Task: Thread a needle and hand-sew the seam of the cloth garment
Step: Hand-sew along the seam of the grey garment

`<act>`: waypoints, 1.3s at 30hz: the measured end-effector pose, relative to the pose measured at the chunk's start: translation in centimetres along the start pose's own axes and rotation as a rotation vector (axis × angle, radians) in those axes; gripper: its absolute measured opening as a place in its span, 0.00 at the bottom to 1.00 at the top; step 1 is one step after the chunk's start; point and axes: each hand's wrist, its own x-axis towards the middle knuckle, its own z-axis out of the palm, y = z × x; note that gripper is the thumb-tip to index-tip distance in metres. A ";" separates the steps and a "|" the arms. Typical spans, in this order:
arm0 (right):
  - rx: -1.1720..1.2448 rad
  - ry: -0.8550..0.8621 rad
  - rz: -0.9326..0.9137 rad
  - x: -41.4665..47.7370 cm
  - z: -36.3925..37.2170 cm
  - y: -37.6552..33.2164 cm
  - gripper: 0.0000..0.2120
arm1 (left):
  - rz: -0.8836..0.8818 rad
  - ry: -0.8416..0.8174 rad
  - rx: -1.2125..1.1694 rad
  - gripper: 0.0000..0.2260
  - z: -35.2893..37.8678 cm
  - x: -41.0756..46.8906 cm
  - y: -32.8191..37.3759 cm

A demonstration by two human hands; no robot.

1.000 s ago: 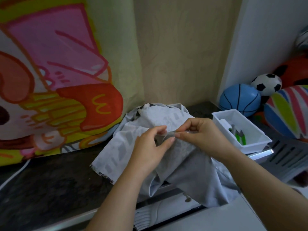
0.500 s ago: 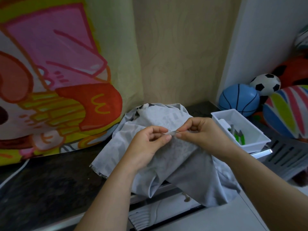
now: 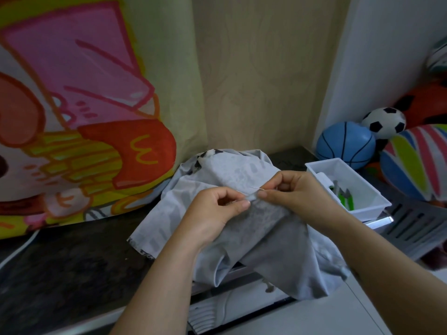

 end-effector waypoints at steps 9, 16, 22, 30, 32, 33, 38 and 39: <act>0.007 0.065 0.051 -0.2 -0.5 0.1 0.03 | -0.004 -0.025 0.033 0.03 0.2 -0.3 0.8; 0.062 0.066 0.052 -0.8 -0.9 -0.3 0.04 | 0.025 -0.066 0.107 0.05 0.4 0.0 0.7; 0.067 0.052 0.074 -0.9 -1.6 -0.3 0.05 | 0.132 0.015 0.212 0.04 1.0 0.1 0.6; -0.081 -0.115 0.183 -0.8 -3.5 -0.2 0.04 | 0.190 -0.012 0.331 0.08 1.6 -0.1 0.9; -0.188 -0.078 0.152 -0.5 -4.1 -0.2 0.03 | 0.181 -0.042 0.342 0.08 1.6 -0.2 0.8; -0.281 -0.035 0.112 -0.3 -4.3 0.0 0.03 | 0.176 -0.054 0.343 0.07 1.6 -0.2 0.8; -0.696 -0.104 -0.061 0.4 -4.0 0.3 0.09 | 0.159 -0.067 0.330 0.08 1.3 -0.3 0.7; -0.714 -0.141 -0.061 0.3 -3.8 0.2 0.10 | 0.153 -0.068 0.321 0.08 1.3 -0.3 0.6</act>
